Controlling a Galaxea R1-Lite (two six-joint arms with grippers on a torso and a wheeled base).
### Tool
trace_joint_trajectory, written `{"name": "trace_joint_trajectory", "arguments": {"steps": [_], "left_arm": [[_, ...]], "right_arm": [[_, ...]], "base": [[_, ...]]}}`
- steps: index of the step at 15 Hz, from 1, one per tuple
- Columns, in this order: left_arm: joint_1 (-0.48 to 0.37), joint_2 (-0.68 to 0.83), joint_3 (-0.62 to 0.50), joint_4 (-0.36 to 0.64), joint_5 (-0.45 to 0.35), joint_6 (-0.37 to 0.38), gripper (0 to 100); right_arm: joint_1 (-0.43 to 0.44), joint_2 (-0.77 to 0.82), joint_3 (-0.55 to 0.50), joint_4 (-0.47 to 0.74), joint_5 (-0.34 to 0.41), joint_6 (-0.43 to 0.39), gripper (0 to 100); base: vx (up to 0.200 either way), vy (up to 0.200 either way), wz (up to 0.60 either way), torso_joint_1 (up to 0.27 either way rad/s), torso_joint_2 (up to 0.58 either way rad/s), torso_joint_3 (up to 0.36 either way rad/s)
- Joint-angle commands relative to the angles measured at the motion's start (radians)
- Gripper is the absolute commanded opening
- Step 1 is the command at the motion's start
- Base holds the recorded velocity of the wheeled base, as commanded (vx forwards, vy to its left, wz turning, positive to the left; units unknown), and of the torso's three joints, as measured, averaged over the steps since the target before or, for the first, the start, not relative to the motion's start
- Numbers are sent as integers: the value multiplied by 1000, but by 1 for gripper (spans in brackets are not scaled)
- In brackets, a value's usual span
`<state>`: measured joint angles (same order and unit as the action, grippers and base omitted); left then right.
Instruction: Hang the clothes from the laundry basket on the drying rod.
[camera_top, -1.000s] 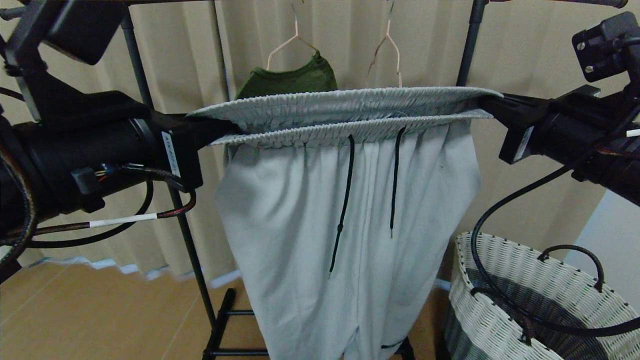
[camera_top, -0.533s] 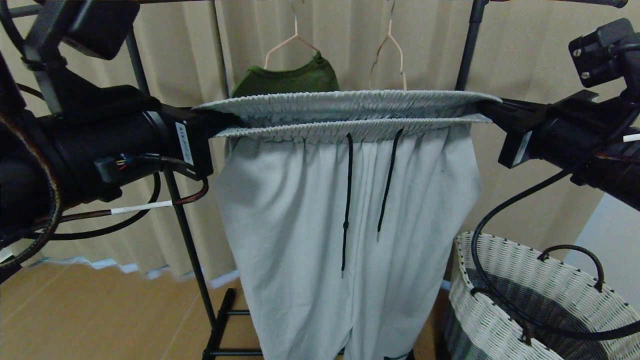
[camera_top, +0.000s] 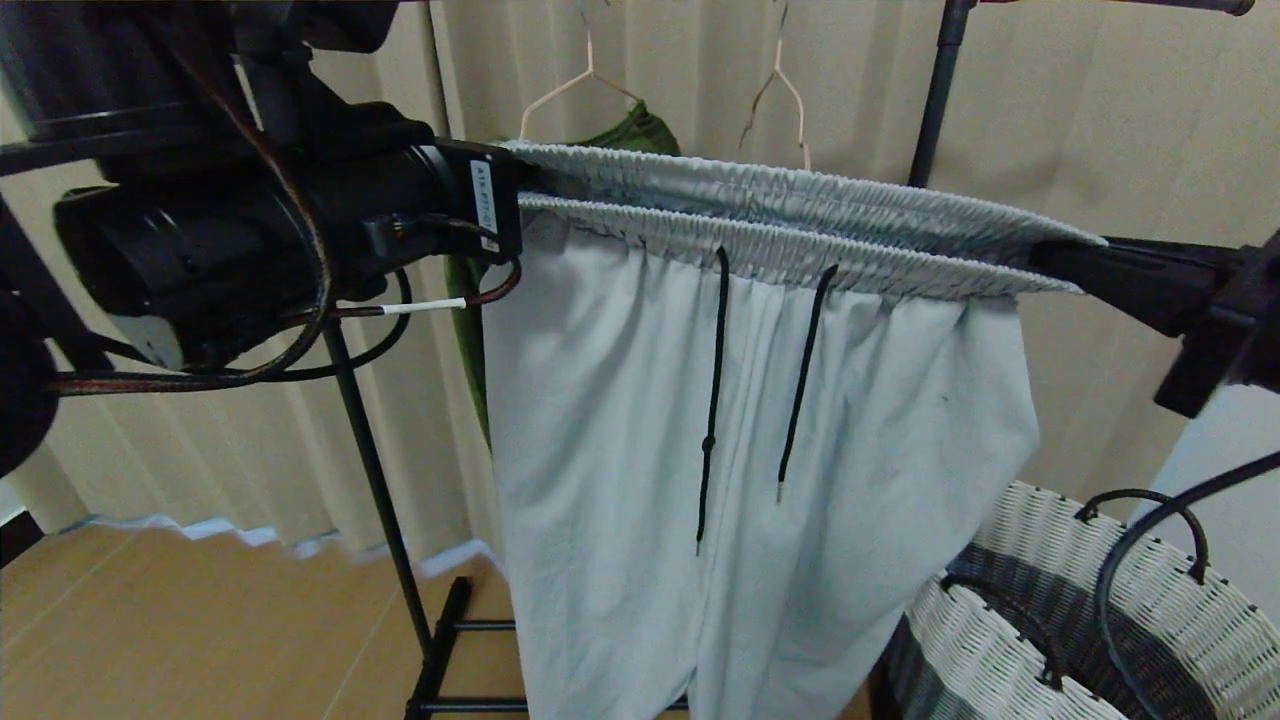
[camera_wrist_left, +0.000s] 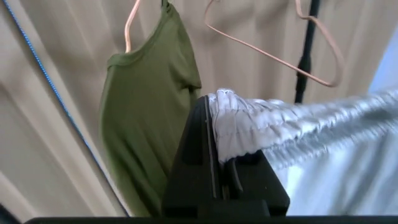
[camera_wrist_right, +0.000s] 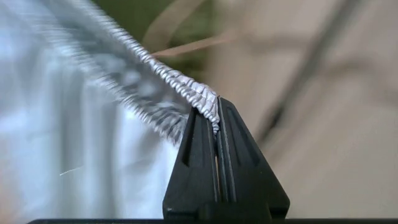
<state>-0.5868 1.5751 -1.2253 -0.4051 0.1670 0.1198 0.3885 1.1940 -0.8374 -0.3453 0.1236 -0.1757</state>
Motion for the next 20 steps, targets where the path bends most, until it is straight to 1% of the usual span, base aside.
{"name": "trace_joint_trajectory", "arguments": {"steps": [1, 3, 5, 7, 11, 12, 13, 14, 16, 18, 20], "left_arm": [[1, 63, -28, 0, 0, -5, 0], [1, 72, -28, 0, 0, -14, 0], [1, 71, -17, 0, 3, -25, 0], [1, 57, -10, 2, 11, -57, 0], [33, -67, 106, 12, -1, -57, 0], [33, -67, 106, 12, -1, -57, 0], [38, -96, 133, 20, -7, -57, 0], [35, -133, 153, 54, -24, -57, 0], [32, -188, 173, 114, -95, -57, 0], [30, -241, 181, 187, -142, -55, 0], [28, -299, 187, 252, -204, -55, 0]], "right_arm": [[1, -93, 11, 43, 67, 35, 0], [1, -91, 24, 46, 100, 58, 0], [1, -76, 37, 40, 100, 61, 0], [0, -47, 26, 35, 90, 58, 0], [-99, 38, -6, 26, 76, 50, 0], [-99, 38, -6, 26, 76, 50, 0], [-111, 70, -20, 0, 76, 51, 0], [-114, 107, -22, -61, 74, 50, 0], [-114, 151, -34, -119, 65, 48, 0], [-114, 197, -91, -123, 37, 48, 0], [-112, 254, -150, -124, 34, 51, 0]], "base": [[0, 0, 0, 0, 0, 0], [0, 0, 0, 0, 0, 0], [0, 0, 0, 0, 0, 0], [0, 0, 0, 0, 0, 0], [0, 0, 0, 0, 0, 0], [0, 0, 0, 0, 0, 0], [0, 0, 0, 0, 0, 0], [0, 0, 0, 0, 0, 0], [0, 0, 0, 0, 0, 0], [0, 0, 0, 0, 0, 0], [0, 0, 0, 0, 0, 0]]}}
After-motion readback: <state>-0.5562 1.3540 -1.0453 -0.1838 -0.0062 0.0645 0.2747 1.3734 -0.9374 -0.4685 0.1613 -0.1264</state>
